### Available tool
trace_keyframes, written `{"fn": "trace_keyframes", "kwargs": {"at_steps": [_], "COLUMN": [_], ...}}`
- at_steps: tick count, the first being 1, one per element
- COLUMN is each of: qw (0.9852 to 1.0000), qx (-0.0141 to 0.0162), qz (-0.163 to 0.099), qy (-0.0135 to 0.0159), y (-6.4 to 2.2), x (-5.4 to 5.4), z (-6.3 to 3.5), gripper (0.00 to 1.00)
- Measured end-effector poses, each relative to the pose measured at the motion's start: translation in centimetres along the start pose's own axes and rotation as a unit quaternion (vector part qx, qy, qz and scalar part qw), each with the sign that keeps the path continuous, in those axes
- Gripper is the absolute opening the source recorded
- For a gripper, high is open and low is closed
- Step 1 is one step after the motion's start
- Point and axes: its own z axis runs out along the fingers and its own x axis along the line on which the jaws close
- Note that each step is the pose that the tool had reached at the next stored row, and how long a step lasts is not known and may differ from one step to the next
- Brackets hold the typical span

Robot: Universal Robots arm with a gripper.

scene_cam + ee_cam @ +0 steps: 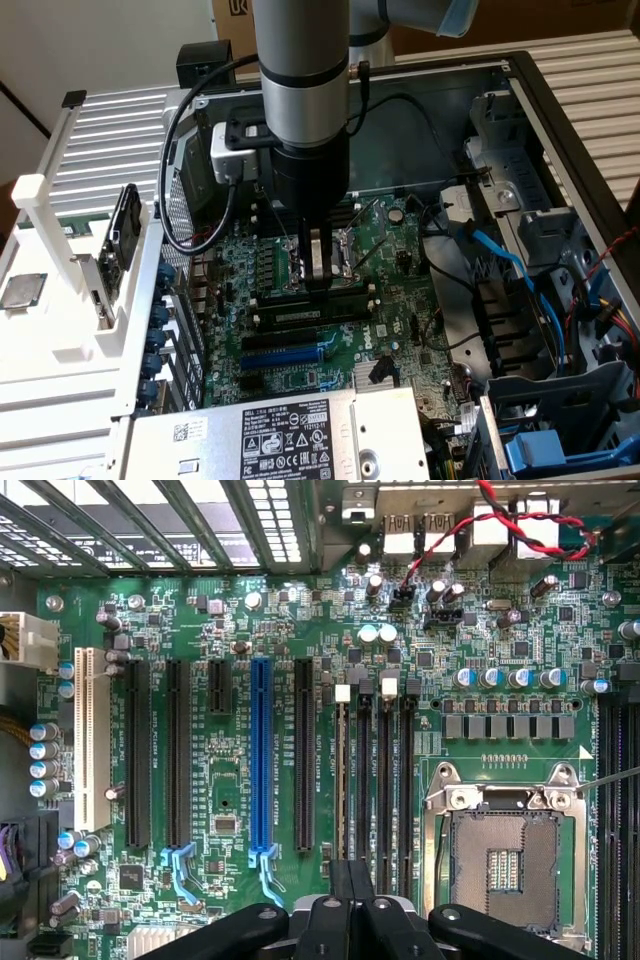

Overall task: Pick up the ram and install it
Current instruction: 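Press down the ram until it locks into place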

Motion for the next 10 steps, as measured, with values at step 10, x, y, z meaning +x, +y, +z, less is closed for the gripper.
{"fn": "trace_keyframes", "kwargs": {"at_steps": [10], "qw": [1.0], "qx": [0.0007], "qz": [0.0], "qy": [-0.0002], "y": [0.03], "x": [0.0], "z": [-1.13], "gripper": [0.1]}}
